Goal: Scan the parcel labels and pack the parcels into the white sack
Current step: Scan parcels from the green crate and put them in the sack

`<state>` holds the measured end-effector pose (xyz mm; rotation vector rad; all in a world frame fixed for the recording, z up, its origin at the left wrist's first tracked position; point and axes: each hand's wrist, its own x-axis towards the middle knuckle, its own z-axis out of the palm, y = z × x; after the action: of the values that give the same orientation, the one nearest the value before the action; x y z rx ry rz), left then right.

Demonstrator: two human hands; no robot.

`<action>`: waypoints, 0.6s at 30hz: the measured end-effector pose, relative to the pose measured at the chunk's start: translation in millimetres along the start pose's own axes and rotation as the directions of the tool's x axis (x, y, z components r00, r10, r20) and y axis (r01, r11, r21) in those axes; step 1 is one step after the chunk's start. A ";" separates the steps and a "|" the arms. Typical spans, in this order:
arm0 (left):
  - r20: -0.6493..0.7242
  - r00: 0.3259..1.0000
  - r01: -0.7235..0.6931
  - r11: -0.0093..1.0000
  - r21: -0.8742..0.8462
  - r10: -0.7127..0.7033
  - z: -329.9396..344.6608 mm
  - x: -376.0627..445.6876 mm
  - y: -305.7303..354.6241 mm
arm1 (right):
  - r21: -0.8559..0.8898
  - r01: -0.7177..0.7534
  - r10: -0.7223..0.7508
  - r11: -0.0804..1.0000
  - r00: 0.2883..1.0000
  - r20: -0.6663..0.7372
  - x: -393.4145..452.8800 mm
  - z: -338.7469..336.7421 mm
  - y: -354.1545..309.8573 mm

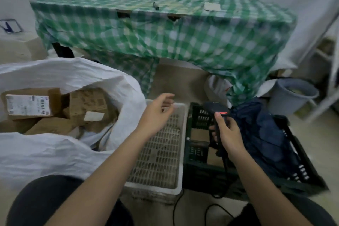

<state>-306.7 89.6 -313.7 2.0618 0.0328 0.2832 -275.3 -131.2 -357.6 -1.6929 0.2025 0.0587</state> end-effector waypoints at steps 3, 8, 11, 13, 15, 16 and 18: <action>0.141 0.987 0.077 0.997 0.009 -0.078 62.5 13.4 -5.3 | -0.010 -0.038 0.037 0.999 0.995 -0.091 14.5 -43.8 25.1; 0.256 0.944 0.167 0.972 0.167 -0.206 154.8 40.1 -40.8 | -0.017 -0.130 0.126 0.991 0.981 -0.145 48.1 -90.1 66.5; 0.324 0.909 0.169 0.943 0.287 -0.262 203.6 59.6 -76.2 | -0.032 -0.158 0.151 0.987 0.975 -0.161 78.8 -100.5 89.0; 0.337 0.892 0.153 0.902 0.404 -0.302 233.5 74.0 -100.4 | -0.040 -0.161 0.153 0.986 0.974 -0.168 106.0 -101.7 104.2; 0.353 0.859 0.168 0.856 0.489 -0.370 261.2 90.6 -123.1 | -0.053 -0.187 0.177 0.981 0.971 -0.161 136.2 -98.8 117.9; 0.363 0.839 0.181 0.838 0.515 -0.405 274.4 99.8 -134.4 | -0.059 -0.192 0.180 0.980 0.971 -0.159 151.9 -96.1 124.3; 0.370 0.811 0.202 0.812 0.548 -0.452 297.7 116.4 -154.6 | -0.094 -0.204 0.189 0.974 0.971 -0.145 181.1 -88.7 139.6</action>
<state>-114.9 -74.7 -563.3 2.5215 0.1815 -0.5361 -127.7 -253.5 -510.7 -1.7821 0.4765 0.1048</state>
